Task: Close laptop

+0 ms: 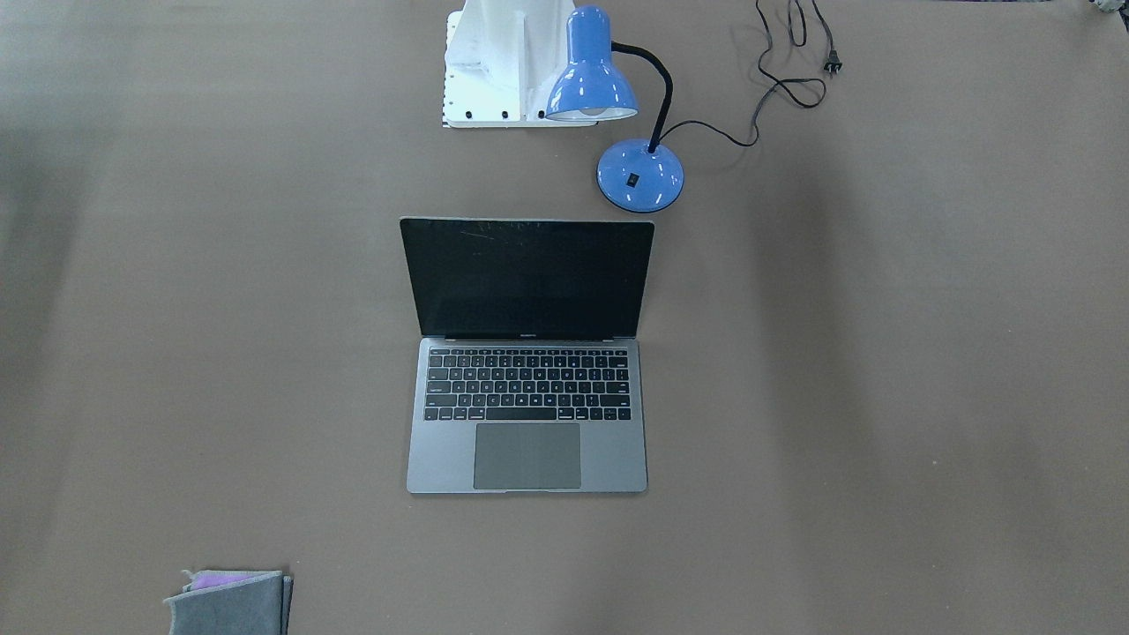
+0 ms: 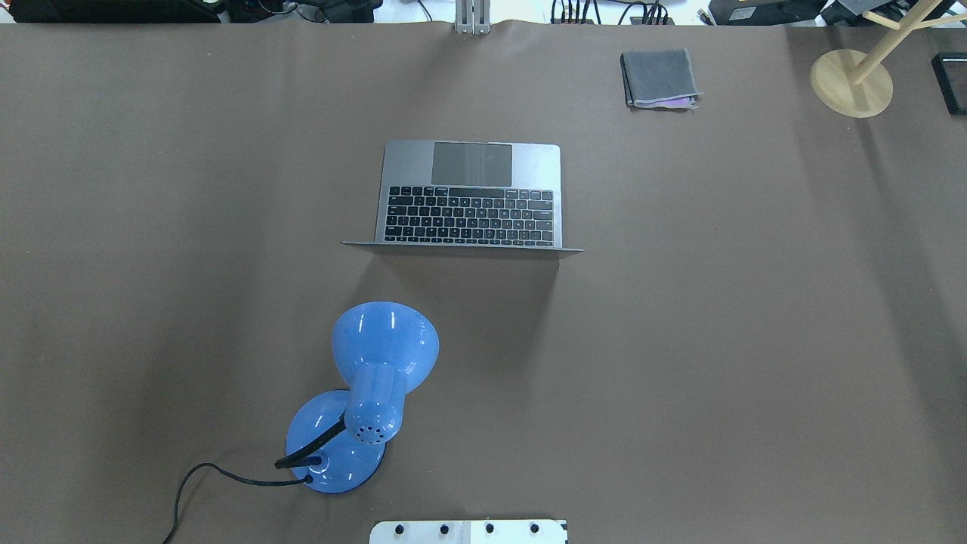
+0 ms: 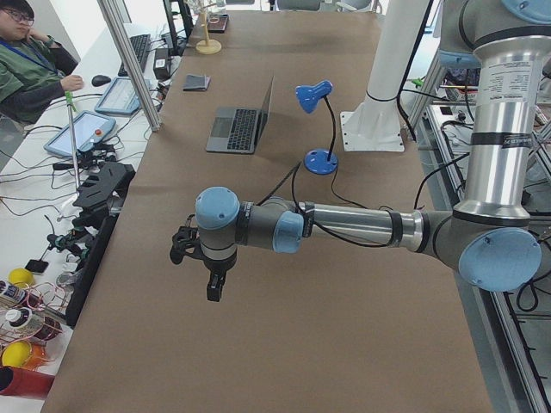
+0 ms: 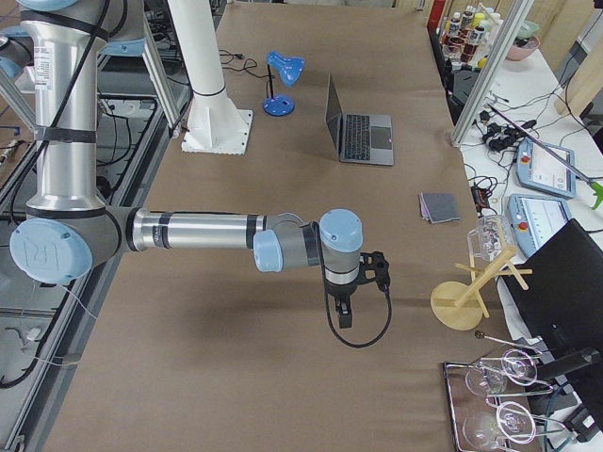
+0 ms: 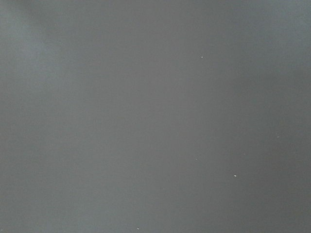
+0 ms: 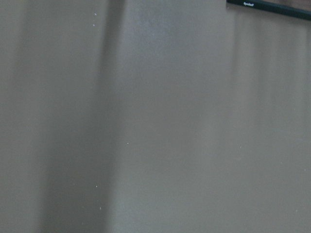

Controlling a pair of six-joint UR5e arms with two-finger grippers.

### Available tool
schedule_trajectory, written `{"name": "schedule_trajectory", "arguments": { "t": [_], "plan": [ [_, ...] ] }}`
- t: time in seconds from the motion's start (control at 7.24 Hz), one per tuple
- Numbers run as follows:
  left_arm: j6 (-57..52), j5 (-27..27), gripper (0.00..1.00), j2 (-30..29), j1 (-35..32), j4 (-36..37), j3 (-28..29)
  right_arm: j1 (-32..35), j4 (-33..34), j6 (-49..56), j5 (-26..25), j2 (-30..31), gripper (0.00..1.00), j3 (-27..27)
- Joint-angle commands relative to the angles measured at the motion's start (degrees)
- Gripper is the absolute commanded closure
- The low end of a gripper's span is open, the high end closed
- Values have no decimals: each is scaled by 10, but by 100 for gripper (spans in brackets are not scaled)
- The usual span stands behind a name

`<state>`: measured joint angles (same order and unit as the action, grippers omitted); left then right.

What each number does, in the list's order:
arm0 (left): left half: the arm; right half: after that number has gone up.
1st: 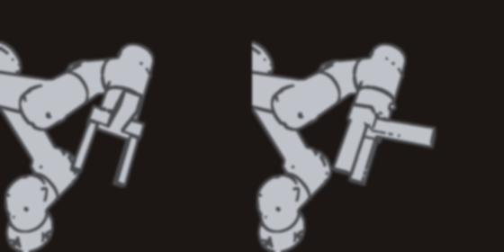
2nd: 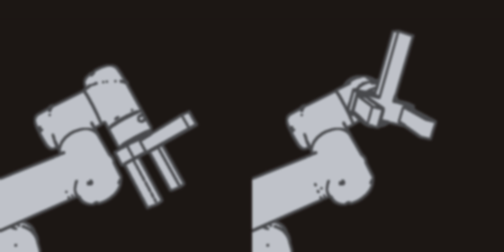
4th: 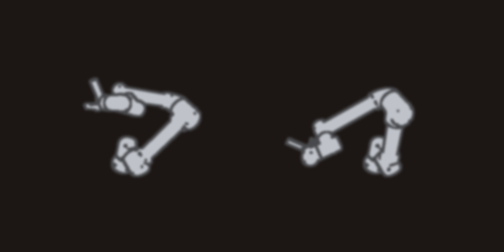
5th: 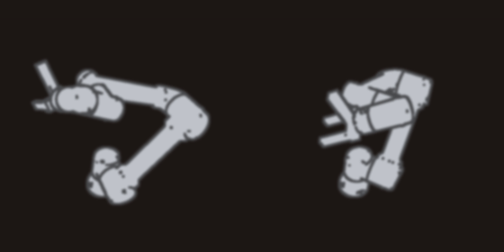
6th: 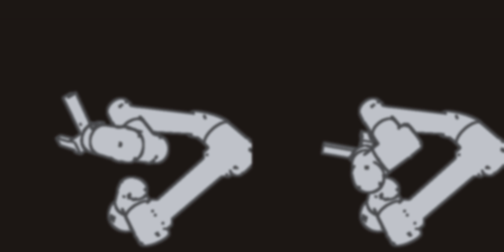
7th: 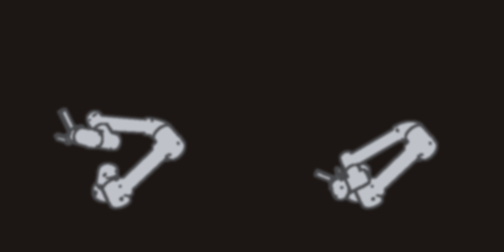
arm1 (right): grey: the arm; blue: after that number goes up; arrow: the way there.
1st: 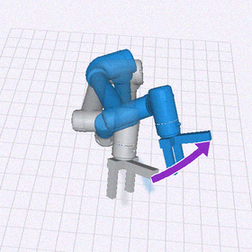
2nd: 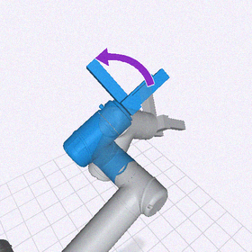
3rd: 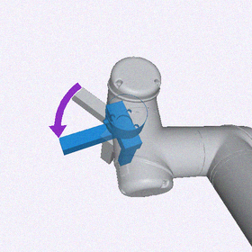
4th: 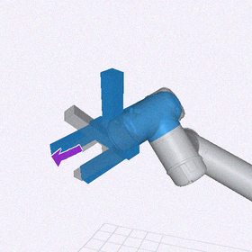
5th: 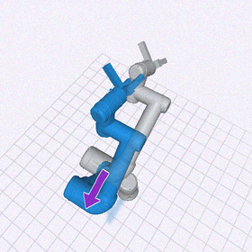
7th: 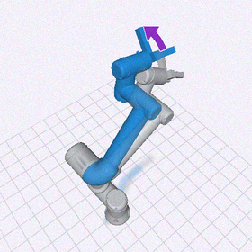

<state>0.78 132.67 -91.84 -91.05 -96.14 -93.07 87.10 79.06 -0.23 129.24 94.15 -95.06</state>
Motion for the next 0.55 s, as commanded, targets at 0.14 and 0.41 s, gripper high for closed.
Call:
{"name": "schedule_trajectory", "arguments": {
  "t": [0.14,0.41],
  "plan": [
    [4,-6,2,-5,0,-143,40,0,-139,-5,-7,2,0,8],
    [4,-7,2,-26,0,-255,101,0,-186,-55,-5,8,0,17]
  ]
}}
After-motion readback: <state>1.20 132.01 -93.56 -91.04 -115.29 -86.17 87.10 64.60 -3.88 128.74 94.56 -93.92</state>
